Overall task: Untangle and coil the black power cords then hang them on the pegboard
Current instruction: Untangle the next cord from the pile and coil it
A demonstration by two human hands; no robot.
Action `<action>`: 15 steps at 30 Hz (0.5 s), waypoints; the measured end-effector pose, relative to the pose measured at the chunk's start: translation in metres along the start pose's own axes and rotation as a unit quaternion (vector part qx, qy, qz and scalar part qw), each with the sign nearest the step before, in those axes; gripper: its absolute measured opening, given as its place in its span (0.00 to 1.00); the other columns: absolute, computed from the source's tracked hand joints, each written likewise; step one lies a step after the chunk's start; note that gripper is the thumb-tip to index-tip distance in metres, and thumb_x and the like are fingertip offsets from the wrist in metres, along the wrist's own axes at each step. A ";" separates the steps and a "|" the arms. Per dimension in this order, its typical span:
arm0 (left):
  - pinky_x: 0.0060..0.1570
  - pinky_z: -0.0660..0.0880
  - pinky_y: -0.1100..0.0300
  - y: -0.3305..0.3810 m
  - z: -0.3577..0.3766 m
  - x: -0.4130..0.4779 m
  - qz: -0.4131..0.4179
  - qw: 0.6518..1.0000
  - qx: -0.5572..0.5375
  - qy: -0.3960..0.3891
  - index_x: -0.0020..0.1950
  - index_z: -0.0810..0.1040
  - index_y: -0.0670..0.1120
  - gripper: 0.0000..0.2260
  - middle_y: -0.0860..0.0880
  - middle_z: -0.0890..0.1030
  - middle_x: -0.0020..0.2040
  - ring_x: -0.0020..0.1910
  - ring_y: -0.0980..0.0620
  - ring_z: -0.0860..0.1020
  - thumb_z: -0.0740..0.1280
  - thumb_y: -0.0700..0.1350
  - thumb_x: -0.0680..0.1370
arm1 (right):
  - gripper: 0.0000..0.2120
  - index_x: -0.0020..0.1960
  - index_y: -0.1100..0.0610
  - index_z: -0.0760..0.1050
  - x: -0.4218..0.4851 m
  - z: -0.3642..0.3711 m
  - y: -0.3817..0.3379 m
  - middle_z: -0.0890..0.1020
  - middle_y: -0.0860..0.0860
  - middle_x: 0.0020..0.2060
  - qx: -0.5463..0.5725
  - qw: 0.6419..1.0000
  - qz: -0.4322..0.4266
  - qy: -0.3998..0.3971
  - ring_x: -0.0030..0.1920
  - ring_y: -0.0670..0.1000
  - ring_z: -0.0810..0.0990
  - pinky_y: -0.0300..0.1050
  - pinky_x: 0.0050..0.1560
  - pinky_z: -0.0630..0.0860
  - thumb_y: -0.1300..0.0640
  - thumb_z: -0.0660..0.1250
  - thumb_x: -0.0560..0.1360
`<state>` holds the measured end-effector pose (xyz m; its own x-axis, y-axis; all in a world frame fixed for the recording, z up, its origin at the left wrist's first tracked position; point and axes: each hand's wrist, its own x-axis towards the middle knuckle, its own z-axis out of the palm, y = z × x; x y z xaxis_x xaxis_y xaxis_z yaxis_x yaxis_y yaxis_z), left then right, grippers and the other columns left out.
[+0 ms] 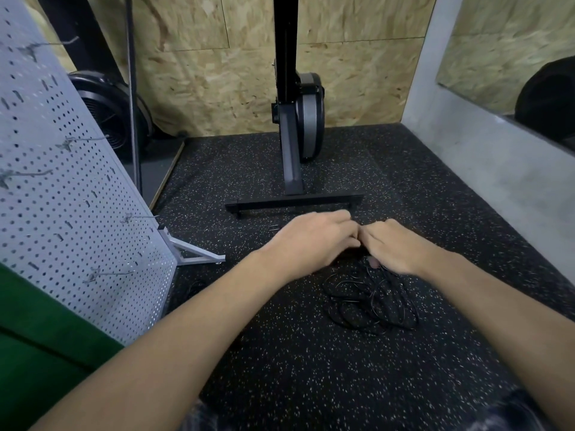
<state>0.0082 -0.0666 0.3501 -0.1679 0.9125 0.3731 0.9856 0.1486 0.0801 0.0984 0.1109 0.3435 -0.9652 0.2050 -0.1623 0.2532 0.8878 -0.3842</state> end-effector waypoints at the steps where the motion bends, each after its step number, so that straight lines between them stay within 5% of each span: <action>1: 0.46 0.77 0.53 -0.006 0.000 -0.002 -0.023 0.998 -0.047 0.022 0.55 0.82 0.45 0.08 0.50 0.79 0.50 0.46 0.49 0.80 0.67 0.49 0.84 | 0.24 0.37 0.51 0.75 -0.003 -0.001 -0.003 0.82 0.50 0.27 0.025 1.000 -0.013 -0.012 0.32 0.46 0.80 0.46 0.42 0.75 0.53 0.49 0.87; 5: 0.49 0.77 0.58 -0.023 -0.004 -0.005 -0.128 0.966 -0.218 0.046 0.48 0.84 0.46 0.08 0.54 0.83 0.44 0.45 0.56 0.80 0.75 0.50 0.78 | 0.33 0.32 0.61 0.80 -0.011 0.000 -0.008 0.80 0.52 0.24 0.113 0.990 -0.086 -0.022 0.29 0.53 0.79 0.52 0.44 0.77 0.50 0.46 0.85; 9: 0.45 0.77 0.55 -0.036 -0.009 -0.010 -0.220 0.906 -0.362 0.020 0.43 0.86 0.47 0.09 0.48 0.86 0.39 0.38 0.54 0.80 0.79 0.52 0.74 | 0.31 0.31 0.61 0.80 -0.022 -0.002 -0.022 0.80 0.56 0.25 0.172 0.976 -0.129 -0.013 0.27 0.51 0.77 0.40 0.35 0.70 0.53 0.49 0.85; 13: 0.46 0.78 0.53 -0.033 -0.010 -0.014 -0.226 0.854 -0.469 0.014 0.44 0.86 0.41 0.08 0.38 0.85 0.41 0.39 0.49 0.81 0.76 0.45 0.78 | 0.33 0.31 0.59 0.82 -0.033 -0.006 -0.036 0.81 0.55 0.25 0.239 0.953 -0.183 0.020 0.26 0.53 0.78 0.35 0.34 0.71 0.46 0.51 0.85; 15: 0.43 0.79 0.60 -0.027 -0.012 -0.013 -0.228 0.828 -0.511 0.026 0.45 0.84 0.42 0.06 0.46 0.85 0.38 0.39 0.52 0.82 0.71 0.39 0.81 | 0.33 0.32 0.57 0.82 -0.034 -0.007 -0.039 0.82 0.55 0.26 0.286 0.934 -0.203 0.064 0.25 0.54 0.79 0.37 0.33 0.72 0.40 0.53 0.83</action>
<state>-0.0170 -0.0867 0.3540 -0.5447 0.8291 0.1262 0.2939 0.0478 0.9546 0.1209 0.0719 0.3699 -0.9799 -0.0193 0.1986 -0.1769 0.5447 -0.8198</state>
